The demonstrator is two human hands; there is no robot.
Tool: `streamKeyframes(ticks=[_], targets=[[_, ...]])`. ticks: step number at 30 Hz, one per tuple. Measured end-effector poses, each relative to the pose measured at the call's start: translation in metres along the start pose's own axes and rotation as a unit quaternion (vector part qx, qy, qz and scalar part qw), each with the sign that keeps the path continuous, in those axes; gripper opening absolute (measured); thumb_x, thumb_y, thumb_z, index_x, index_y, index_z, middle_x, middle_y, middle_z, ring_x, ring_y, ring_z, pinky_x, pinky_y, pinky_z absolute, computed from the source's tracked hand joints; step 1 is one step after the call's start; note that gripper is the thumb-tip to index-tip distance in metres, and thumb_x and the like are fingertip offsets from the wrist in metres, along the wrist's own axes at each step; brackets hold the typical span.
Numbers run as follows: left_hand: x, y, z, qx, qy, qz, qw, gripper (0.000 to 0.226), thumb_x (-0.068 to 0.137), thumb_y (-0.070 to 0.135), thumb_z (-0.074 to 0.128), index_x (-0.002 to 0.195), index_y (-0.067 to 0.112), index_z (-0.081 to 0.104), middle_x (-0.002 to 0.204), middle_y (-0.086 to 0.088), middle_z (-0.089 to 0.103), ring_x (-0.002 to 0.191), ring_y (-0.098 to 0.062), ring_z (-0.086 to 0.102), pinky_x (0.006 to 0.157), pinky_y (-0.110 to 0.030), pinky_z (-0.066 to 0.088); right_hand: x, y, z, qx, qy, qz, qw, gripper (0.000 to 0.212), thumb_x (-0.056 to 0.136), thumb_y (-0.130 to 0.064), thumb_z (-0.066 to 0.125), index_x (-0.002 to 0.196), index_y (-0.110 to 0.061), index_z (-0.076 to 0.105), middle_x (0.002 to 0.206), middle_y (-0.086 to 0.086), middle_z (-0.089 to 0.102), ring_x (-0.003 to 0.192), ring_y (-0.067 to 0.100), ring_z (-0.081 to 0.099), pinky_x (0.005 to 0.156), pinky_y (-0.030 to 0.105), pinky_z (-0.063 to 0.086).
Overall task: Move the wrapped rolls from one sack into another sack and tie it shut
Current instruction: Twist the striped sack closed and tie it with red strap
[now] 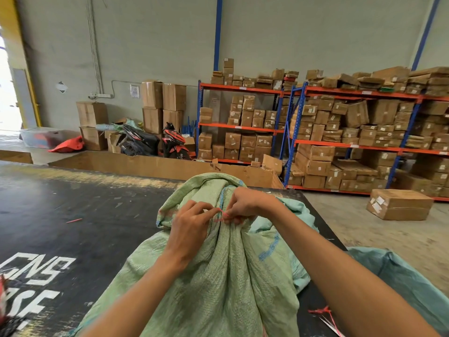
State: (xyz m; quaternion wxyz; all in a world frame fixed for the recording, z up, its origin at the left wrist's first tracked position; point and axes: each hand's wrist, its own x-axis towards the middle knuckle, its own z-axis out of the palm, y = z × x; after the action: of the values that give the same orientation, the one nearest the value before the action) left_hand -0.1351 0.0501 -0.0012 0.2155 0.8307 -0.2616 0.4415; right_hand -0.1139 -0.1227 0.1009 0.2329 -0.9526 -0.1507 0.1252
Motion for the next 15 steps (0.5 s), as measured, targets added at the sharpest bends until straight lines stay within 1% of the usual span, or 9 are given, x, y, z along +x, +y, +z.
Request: streamKeyframes(ticks=[2, 4, 6, 7, 10, 12, 15], targets=[[-0.001, 0.0, 0.001, -0.042, -0.03, -0.029, 0.998, 0.037, 0.077, -0.005, 0.071, 0.11, 0.013, 0.076, 0.095, 0.001, 0.069, 0.085, -0.017, 0.059, 0.069, -0.036, 0.055, -0.001, 0.0, -0.004, 0.019, -0.025, 0.005, 0.999, 0.021, 0.095, -0.022, 0.065, 0.082, -0.012, 0.078, 0.06, 0.001, 0.062, 0.054, 0.013, 0.05, 0.049, 0.024, 0.037], [0.0, 0.0, 0.0, -0.091, -0.066, -0.054, 0.992, 0.035, 0.082, 0.012, 0.063, 0.115, 0.015, 0.073, 0.097, 0.007, 0.066, 0.089, -0.01, 0.055, 0.079, -0.029, 0.052, 0.0, 0.002, -0.006, 0.035, -0.036, 0.002, 0.999, 0.019, 0.094, -0.023, 0.066, 0.082, -0.013, 0.078, 0.061, 0.001, 0.061, 0.053, 0.012, 0.048, 0.049, 0.024, 0.036], [0.003, -0.002, -0.004, -0.111, -0.088, -0.059, 0.988, 0.038, 0.083, 0.03, 0.059, 0.115, 0.018, 0.073, 0.096, 0.011, 0.063, 0.091, -0.007, 0.055, 0.082, -0.024, 0.049, 0.001, 0.005, -0.006, 0.048, -0.045, -0.003, 0.998, 0.018, 0.093, -0.025, 0.068, 0.084, -0.013, 0.079, 0.063, 0.002, 0.06, 0.053, 0.012, 0.046, 0.051, 0.026, 0.037], [0.004, -0.003, -0.005, -0.114, -0.09, -0.053, 0.988, 0.035, 0.083, 0.034, 0.063, 0.114, 0.019, 0.074, 0.095, 0.011, 0.063, 0.091, -0.007, 0.056, 0.082, -0.024, 0.049, 0.002, 0.007, -0.006, 0.054, -0.047, -0.004, 0.997, 0.018, 0.092, -0.025, 0.069, 0.084, -0.013, 0.079, 0.063, 0.003, 0.06, 0.053, 0.013, 0.045, 0.052, 0.026, 0.037], [0.008, -0.009, -0.008, -0.107, -0.092, -0.035, 0.989, 0.029, 0.081, 0.036, 0.077, 0.108, 0.023, 0.077, 0.089, 0.012, 0.064, 0.086, -0.009, 0.056, 0.077, -0.03, 0.05, 0.003, 0.013, -0.005, 0.087, -0.063, -0.003, 0.994, 0.017, 0.093, -0.022, 0.068, 0.082, -0.014, 0.079, 0.06, 0.003, 0.057, 0.05, 0.012, 0.04, 0.05, 0.027, 0.032], [0.008, -0.009, -0.008, -0.108, -0.098, -0.032, 0.989, 0.029, 0.079, 0.036, 0.079, 0.105, 0.024, 0.078, 0.086, 0.013, 0.064, 0.083, -0.01, 0.054, 0.075, -0.031, 0.05, 0.002, 0.017, -0.005, 0.102, -0.075, -0.005, 0.992, 0.019, 0.093, -0.02, 0.066, 0.079, -0.016, 0.079, 0.062, 0.005, 0.057, 0.051, 0.012, 0.038, 0.05, 0.028, 0.029], [0.007, -0.01, -0.007, -0.112, -0.094, -0.028, 0.989, 0.024, 0.078, 0.033, 0.079, 0.101, 0.024, 0.079, 0.084, 0.012, 0.066, 0.082, -0.012, 0.054, 0.072, -0.035, 0.051, 0.002, 0.022, -0.004, 0.118, -0.085, -0.003, 0.989, 0.022, 0.095, -0.016, 0.063, 0.08, -0.015, 0.078, 0.063, 0.005, 0.057, 0.052, 0.013, 0.039, 0.05, 0.027, 0.029]])
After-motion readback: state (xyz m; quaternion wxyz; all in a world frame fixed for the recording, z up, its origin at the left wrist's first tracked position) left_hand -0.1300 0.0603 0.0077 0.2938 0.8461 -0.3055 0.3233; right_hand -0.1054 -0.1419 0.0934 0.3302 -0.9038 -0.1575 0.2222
